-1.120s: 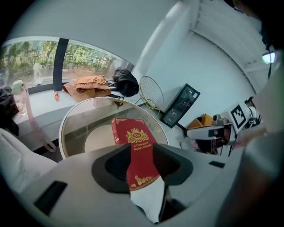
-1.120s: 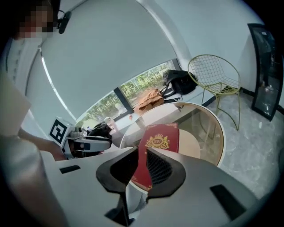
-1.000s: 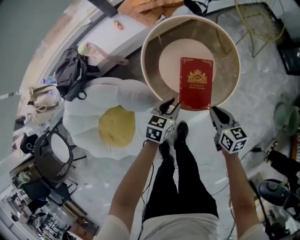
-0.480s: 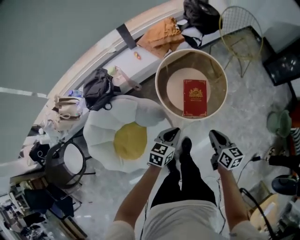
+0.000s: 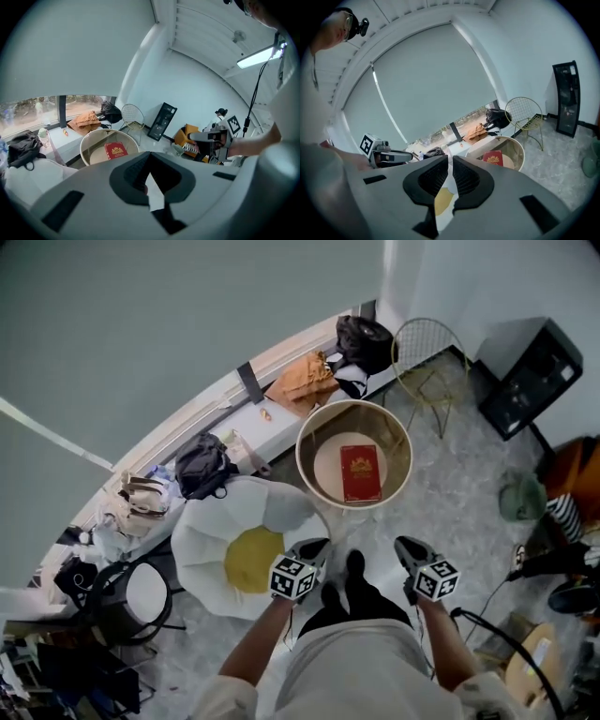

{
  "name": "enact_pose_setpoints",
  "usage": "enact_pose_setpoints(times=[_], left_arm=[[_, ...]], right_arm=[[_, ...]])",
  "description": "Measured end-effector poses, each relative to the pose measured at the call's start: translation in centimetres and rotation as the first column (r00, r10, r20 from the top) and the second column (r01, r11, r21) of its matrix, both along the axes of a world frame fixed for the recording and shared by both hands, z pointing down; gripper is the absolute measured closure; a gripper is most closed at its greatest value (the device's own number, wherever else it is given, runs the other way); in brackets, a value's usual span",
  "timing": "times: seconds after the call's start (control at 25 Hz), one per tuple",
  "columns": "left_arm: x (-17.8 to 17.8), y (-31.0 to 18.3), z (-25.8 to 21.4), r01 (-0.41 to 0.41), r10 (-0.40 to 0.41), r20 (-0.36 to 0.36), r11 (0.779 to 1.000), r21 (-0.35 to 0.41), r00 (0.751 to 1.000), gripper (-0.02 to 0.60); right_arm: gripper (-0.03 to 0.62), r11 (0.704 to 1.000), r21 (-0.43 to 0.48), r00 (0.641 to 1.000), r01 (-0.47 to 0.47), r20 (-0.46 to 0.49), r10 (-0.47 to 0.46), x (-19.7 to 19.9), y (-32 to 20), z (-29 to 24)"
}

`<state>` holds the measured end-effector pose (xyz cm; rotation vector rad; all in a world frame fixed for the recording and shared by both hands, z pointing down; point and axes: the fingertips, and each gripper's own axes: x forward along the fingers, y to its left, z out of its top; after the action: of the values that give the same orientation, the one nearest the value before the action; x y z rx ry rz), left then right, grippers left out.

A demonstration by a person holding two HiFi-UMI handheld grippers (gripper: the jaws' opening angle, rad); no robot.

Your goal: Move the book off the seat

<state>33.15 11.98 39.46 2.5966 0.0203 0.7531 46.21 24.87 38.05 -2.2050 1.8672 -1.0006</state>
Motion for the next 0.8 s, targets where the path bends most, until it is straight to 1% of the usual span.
enact_pose_setpoints(times=[0.16, 0.24, 0.4, 0.64, 0.8], left_arm=[[-2.6, 2.0, -3.5, -0.027, 0.027, -0.041, 0.999, 0.019, 0.999, 0.58], [-3.9, 3.2, -4.9, -0.017, 0.018, -0.061, 1.0, 0.006, 0.998, 0.58], [-5.6, 5.1, -7.0, 0.025, -0.027, -0.09, 0.999, -0.031, 0.996, 0.58], [-5.7, 7.1, -8.3, 0.083, -0.088, -0.112, 0.995, -0.046, 0.99, 0.58], [-5.5, 8.3, -8.6, 0.126, -0.13, -0.114, 0.991, -0.047, 0.985, 0.58]], right_arm=[[0.54, 1.0, -0.004, 0.999, -0.021, -0.044, 0.021, -1.3, 3.3, -1.9], [0.54, 1.0, 0.009, 0.998, -0.025, -0.055, 0.025, -1.9, 4.7, -3.2], [0.54, 0.999, 0.048, 0.998, -0.025, -0.055, 0.028, -3.1, 6.9, -5.9], [0.54, 0.998, 0.066, 0.999, 0.002, -0.054, 0.002, -2.9, 8.8, -6.3], [0.543, 0.997, 0.075, 0.996, 0.022, -0.084, -0.016, -2.4, 9.5, -7.7]])
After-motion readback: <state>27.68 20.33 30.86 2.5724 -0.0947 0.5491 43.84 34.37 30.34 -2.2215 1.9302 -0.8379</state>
